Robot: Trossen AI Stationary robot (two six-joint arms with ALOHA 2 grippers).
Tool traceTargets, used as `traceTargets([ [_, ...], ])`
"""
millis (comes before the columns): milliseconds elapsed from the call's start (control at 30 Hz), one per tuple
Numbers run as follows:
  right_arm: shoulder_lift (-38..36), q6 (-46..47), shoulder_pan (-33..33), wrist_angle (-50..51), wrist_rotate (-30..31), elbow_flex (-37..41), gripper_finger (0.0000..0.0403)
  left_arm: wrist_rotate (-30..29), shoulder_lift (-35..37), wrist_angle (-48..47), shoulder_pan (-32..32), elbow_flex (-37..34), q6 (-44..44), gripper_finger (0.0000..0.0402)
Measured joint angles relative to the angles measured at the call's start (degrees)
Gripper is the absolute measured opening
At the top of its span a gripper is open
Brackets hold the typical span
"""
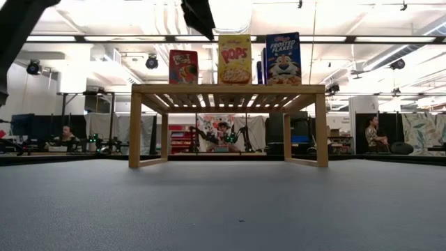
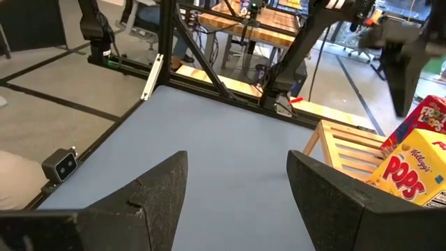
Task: Stack cereal on shelf
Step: Put the red cereal box on the shelf aligned with the red cereal boxes
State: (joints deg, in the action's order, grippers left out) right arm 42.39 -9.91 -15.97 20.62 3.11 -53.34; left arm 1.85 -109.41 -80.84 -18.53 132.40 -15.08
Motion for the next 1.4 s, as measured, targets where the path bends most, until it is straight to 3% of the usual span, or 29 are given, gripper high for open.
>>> traceTargets([
  [200, -0.16, 0.13, -0.02, -0.36, 0.02, -0.02, 0.0235, -0.49, 6.19, -0.63, 2.13, -0.82, 2.19, 0.0302],
  [367, -0.90, 0.98, -0.02, 0.27, 0.02, -0.04, 0.0235, -6.48, 14.44, 2.17, 6.85, -8.87, 6.06, 0.0286],
  [567, -2.34, 1.51, -0.02, 1.29, 0.00, -0.04, 0.0235, -11.23, 30.57, 16.87, 15.07, -30.65, 12.37, 0.0269],
  [900, -2.87, 5.74, -2.06, 4.81, 2.12, -0.04, 0.0235, -18.03, 55.24, 54.23, 27.42, -70.74, 20.01, 0.0267],
  [1133, -2.86, 11.13, -5.26, 8.74, 6.44, -0.10, 0.0235, -22.23, 61.88, 75.00, 32.30, -89.51, 20.58, 0.0267],
  [1400, 1.35, 20.04, -10.22, 19.80, 11.02, -4.64, 0.0235, -22.36, 63.02, 91.89, 33.19, -101.99, 22.00, 0.0267],
])
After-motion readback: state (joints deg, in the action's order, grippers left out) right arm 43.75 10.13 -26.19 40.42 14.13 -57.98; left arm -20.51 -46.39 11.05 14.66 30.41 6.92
